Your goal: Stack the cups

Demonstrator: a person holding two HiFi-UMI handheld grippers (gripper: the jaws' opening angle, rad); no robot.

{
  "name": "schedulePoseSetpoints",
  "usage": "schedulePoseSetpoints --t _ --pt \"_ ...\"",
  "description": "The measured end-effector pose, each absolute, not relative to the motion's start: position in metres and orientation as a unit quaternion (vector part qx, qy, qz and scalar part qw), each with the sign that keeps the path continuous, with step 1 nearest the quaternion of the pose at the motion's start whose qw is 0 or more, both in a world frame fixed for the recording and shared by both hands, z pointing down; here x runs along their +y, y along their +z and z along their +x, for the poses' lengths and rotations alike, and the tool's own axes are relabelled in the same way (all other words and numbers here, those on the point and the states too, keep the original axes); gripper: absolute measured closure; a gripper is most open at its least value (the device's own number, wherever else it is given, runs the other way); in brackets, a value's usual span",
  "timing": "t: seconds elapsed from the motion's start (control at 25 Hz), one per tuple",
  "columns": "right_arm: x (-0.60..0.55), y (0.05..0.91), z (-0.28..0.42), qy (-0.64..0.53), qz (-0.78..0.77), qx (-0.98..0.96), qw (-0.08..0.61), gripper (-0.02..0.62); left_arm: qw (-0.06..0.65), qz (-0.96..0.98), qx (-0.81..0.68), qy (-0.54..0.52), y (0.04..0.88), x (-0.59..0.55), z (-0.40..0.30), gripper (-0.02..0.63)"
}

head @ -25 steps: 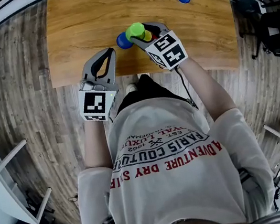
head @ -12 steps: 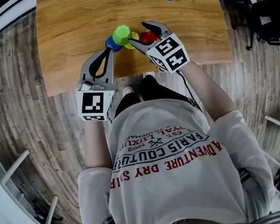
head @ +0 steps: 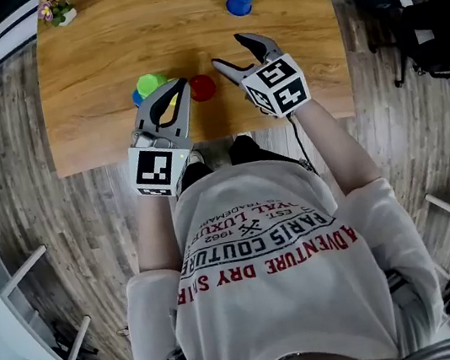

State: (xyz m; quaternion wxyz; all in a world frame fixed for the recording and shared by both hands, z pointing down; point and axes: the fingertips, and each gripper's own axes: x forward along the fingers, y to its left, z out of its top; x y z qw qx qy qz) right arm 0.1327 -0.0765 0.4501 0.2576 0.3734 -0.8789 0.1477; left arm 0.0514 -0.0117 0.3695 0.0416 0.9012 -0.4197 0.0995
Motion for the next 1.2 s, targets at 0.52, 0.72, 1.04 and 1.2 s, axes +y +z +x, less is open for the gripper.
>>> schedulePoseSetpoints --t 0.52,0.72,1.04,1.2 --pt "-0.174 0.506 0.230 0.173 0.373 -0.866 0.286 0.298 0.094 0.850 -0.504 0.123 0.405 -0.081 0.119 0.589" --pt "-0.203 0.525 0.233 0.176 0.365 -0.864 0.298 0.298 0.103 0.838 -0.520 0.129 0.413 -0.101 0.126 0.589" --pt "-0.240 0.554 0.225 0.157 0.345 -0.864 0.332 0.298 0.096 0.838 -0.524 0.117 0.414 -0.117 0.133 0.589" --pt "-0.251 0.564 0.220 0.151 0.340 -0.862 0.343 0.298 0.098 0.835 -0.528 0.122 0.416 -0.119 0.131 0.589"
